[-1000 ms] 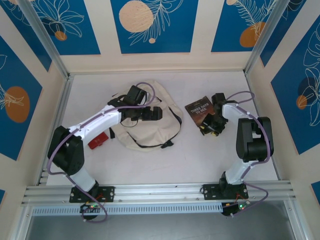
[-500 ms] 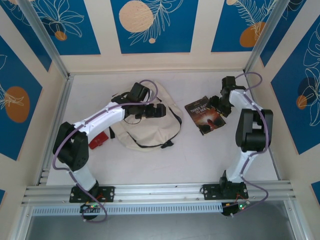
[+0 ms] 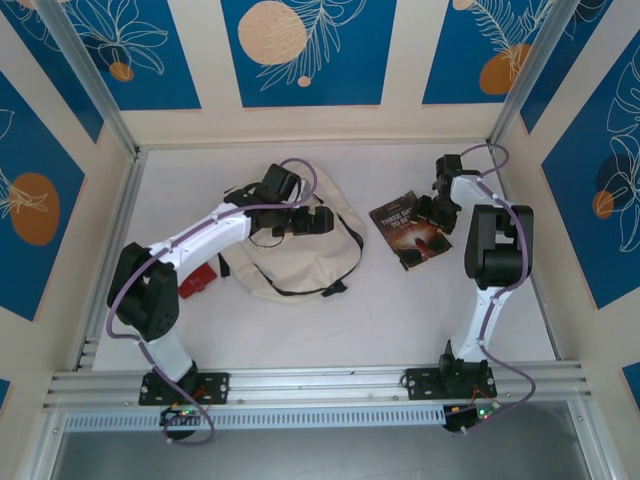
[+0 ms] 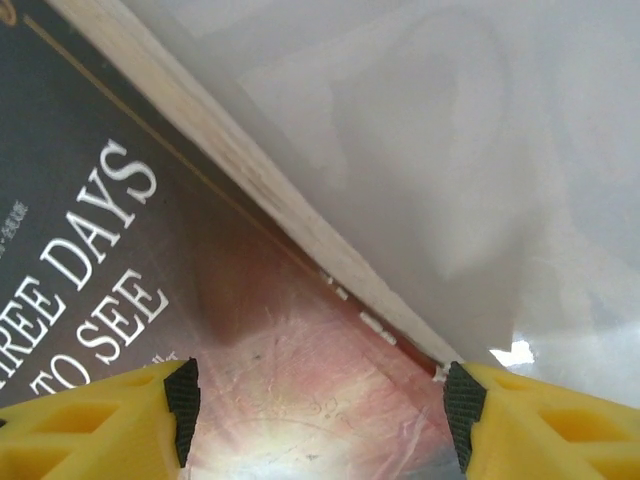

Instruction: Pack books, pencil case, and school supplies into a backpack

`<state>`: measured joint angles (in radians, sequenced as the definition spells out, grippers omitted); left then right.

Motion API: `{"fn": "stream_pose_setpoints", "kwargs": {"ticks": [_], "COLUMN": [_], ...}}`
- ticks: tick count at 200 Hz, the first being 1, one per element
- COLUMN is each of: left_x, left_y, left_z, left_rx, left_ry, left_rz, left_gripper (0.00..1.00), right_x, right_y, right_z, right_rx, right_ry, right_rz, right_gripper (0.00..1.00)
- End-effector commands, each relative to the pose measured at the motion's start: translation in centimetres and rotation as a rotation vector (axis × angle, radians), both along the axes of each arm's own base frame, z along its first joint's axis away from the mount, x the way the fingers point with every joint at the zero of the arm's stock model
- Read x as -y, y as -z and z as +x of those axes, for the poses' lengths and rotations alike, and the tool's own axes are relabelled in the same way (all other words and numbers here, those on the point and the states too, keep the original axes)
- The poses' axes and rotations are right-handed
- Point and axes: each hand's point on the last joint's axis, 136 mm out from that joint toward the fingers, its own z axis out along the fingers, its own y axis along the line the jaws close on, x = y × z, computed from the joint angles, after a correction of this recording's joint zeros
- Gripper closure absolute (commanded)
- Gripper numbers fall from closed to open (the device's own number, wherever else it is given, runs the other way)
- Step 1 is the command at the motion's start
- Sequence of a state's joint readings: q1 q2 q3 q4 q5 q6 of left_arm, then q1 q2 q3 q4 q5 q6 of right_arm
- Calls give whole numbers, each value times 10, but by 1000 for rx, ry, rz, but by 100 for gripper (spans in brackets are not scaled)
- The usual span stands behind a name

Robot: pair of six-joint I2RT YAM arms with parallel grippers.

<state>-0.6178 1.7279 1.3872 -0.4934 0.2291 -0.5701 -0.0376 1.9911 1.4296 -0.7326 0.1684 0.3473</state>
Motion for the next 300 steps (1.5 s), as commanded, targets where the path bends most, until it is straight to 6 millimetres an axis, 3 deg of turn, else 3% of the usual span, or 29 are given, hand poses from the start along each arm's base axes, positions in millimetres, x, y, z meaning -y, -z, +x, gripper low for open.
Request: {"fn": "stream_pose_setpoints", "kwargs": {"ticks": [1,43,66,92,119,142,184,242,300], "left_x": [18,49,73,96,118,132,153,164,169], "left_y": [-8,-7,-4,0,2,9,24,45,65], "left_z": [-2,-10,-17,-22,-23,-22,-18,-13,-10], "left_rx": [-4,-14,-21,-33,-41,-49,-67,-91,-108], "left_ry": [41,107,153,184,186,172,160,168,195], "left_rz": [-40,-60,-66,-69,-75,-63,-42,-9,33], "left_gripper": [0,1,2,5,8,13,20,26,41], "right_x": [-22,-40,-36,-13,10,26,17,-1,-27], "right_y": [22,17,-3,-31,-44,-33,-10,4,13], "right_z": [-56,-100,-101,-75,-41,-14,11,-17,-71], "right_rx": [-184,-204,-138,-33,29,20,-38,-111,-205], "right_ry": [27,127,143,156,147,132,34,9,43], "right_rz": [44,97,92,31,-38,-67,-4,29,51], "right_gripper": [32,34,34,30,20,15,21,38,45]}}
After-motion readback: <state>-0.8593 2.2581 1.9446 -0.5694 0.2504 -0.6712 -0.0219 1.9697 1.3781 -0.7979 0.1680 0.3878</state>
